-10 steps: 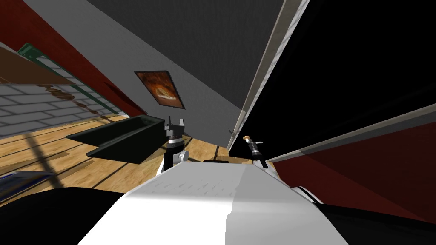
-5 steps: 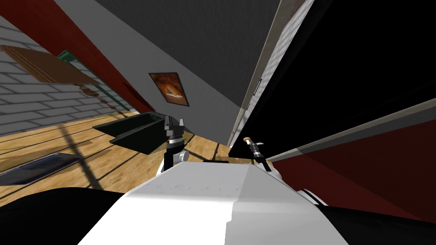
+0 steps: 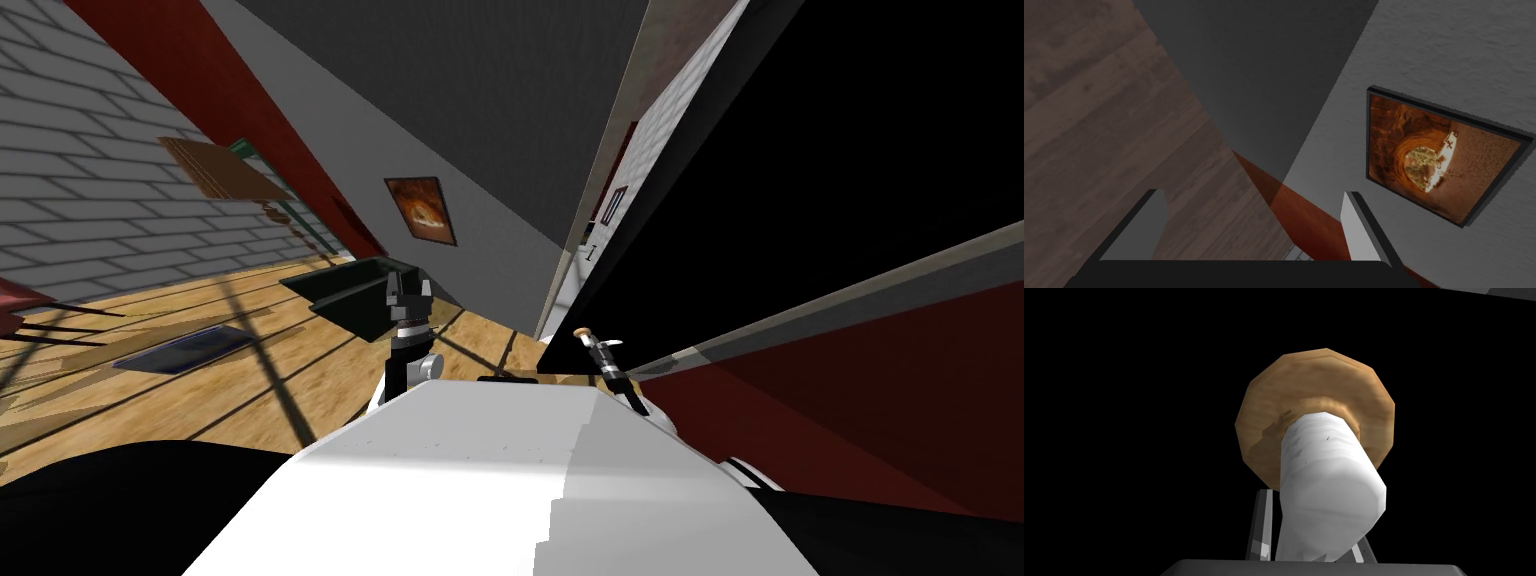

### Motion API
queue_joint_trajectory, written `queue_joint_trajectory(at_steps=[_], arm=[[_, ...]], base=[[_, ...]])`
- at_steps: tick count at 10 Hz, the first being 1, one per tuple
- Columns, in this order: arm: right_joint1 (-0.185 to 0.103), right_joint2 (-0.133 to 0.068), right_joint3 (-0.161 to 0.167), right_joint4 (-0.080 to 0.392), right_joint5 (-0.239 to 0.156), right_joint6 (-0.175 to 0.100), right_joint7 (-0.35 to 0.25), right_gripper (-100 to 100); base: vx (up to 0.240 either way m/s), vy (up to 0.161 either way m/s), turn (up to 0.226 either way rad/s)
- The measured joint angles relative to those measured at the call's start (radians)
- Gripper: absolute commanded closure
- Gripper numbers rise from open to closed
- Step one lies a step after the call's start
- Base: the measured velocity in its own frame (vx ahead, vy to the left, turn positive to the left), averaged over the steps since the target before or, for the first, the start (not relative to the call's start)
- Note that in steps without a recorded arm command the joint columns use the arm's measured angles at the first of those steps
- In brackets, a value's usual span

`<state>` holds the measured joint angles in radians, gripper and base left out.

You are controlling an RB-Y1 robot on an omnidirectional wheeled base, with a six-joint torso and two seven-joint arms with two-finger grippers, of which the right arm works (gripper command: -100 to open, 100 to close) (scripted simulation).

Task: Pull the door open

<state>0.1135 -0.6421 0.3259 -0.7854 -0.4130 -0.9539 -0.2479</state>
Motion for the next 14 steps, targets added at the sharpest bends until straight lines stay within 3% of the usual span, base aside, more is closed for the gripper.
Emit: queue_joint_trajectory(at_steps=[2, 4, 12, 13, 14], arm=[[0.022, -0.019, 0.021, -0.006, -0.005, -0.03, -0.012, 100], [0.025, -0.024, 0.03, 0.007, -0.008, -0.045, -0.019, 100], [0.062, -0.072, 0.095, 0.041, -0.031, -0.159, -0.052, 100], [0.064, -0.07, 0.098, 0.043, -0.03, -0.16, -0.054, 100], [0.062, -0.067, 0.09, 0.023, -0.02, -0.14, -0.05, 100]], base=[[-0.125, -0.045, 0.065], [-0.22, -0.094, 0.23], [-0.21, -0.079, 0.151], [-0.156, -0.049, 0.008], [-0.248, -0.076, 0.054]])
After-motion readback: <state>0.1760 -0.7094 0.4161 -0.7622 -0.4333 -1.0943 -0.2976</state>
